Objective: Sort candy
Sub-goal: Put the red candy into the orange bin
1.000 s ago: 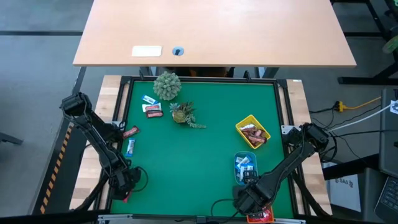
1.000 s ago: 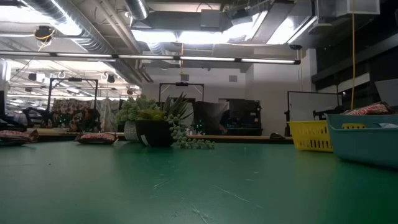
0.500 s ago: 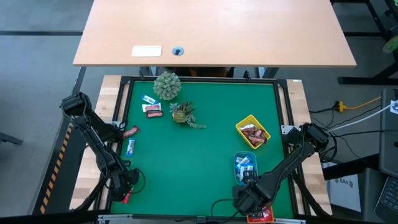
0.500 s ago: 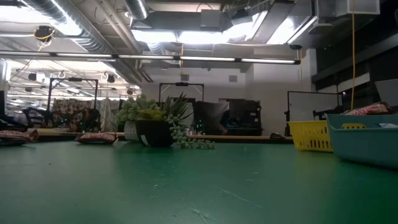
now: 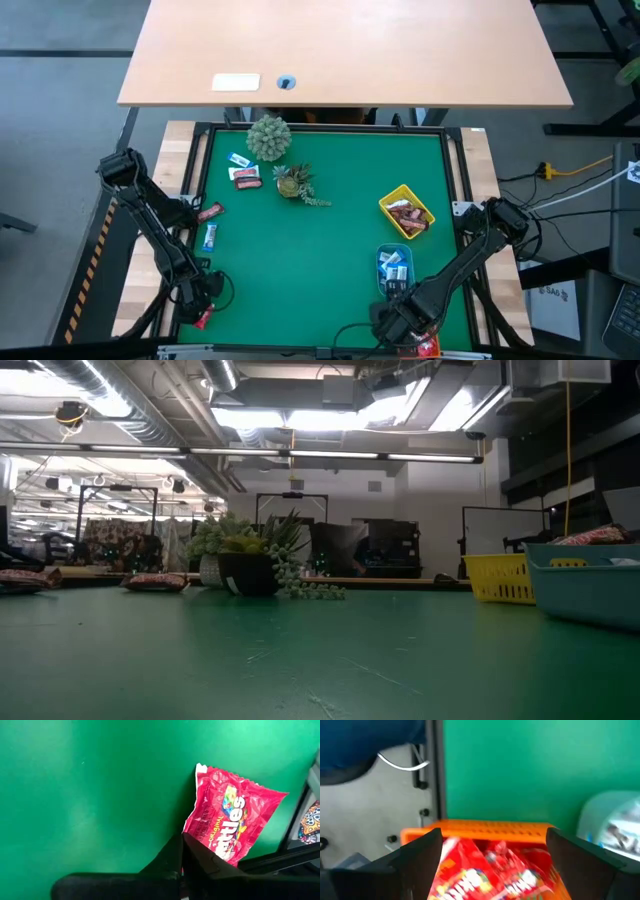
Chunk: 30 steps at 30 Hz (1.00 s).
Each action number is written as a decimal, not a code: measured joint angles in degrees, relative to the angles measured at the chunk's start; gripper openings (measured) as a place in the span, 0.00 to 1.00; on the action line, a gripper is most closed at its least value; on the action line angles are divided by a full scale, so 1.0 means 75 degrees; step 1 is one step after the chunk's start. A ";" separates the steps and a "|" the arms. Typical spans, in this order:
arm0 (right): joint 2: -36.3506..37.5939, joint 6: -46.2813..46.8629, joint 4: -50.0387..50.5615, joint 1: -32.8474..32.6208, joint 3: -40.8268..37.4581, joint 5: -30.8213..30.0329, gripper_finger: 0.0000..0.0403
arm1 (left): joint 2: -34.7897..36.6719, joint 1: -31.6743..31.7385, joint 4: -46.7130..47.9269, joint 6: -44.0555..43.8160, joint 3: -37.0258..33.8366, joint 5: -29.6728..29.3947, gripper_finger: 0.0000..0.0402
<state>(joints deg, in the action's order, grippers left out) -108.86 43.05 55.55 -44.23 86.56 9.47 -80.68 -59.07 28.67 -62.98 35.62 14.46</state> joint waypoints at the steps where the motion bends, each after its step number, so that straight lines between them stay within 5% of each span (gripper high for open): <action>1: 0.0000 0.0000 -0.0134 0.0000 0.0000 0.0000 0.87 | 0.0000 0.0005 -0.0051 0.0000 0.0002 -0.0003 0.00; 21: 0.0000 -0.0400 -0.0649 0.0107 0.0000 -0.1809 0.87 | 0.0006 0.1219 -0.1201 0.0081 0.0006 -0.1591 0.00; 30: 0.0000 -0.0396 -0.0650 0.0576 0.0000 -0.1498 0.87 | 0.0006 0.1696 -0.1311 -0.0650 0.0009 -0.0467 0.03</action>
<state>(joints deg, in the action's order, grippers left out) -108.86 40.07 50.68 -39.91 86.56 -1.76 -80.64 -46.35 18.84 -67.86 35.68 10.96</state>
